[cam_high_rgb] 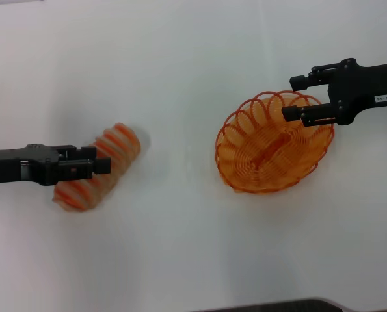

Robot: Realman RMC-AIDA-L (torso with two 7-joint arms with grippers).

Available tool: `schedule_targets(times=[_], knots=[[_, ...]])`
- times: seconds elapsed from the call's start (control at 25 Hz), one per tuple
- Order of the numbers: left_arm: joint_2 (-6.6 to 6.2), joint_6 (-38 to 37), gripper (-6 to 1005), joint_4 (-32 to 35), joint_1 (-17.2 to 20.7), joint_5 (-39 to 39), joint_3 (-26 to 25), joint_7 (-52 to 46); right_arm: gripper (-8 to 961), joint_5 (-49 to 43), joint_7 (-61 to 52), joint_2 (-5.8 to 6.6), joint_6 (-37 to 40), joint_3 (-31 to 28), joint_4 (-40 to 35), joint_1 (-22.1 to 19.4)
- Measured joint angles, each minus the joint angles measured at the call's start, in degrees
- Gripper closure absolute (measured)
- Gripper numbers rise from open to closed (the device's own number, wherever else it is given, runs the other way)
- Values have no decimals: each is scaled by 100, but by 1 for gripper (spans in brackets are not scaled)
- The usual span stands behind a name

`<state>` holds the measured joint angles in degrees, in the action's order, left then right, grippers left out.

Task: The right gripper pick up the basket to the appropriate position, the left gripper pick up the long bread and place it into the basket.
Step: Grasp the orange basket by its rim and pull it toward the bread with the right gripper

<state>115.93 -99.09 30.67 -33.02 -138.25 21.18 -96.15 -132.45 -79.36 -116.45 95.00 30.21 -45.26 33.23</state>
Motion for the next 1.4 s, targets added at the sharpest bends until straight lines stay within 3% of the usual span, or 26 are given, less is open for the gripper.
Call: schedule_targets(times=[0.52,0.64,0.8,0.92,1.04,1.2,1.4], knots=[[-9,-15,329,0,-3,0,-21,0,291,248,-150,21,77,-27,1,57],[-9,-8,329,0,3,0,-40,0,297,597,-629,167,299,-1,0,134],[-10,5,329,0,10,0,-50,10,305,707,-1946,521,521,63,-47,425],[-10,36,329,0,12,0,-42,28,310,186,-2949,628,544,264,-301,672],[-9,53,329,0,14,0,-40,29,316,-866,-3525,571,531,401,-516,981],[-8,92,329,0,15,0,-62,5,323,-2095,-3973,370,275,749,-479,1310],[10,145,329,0,33,0,-62,1,333,-2465,-4382,184,-357,1427,-471,1246]])
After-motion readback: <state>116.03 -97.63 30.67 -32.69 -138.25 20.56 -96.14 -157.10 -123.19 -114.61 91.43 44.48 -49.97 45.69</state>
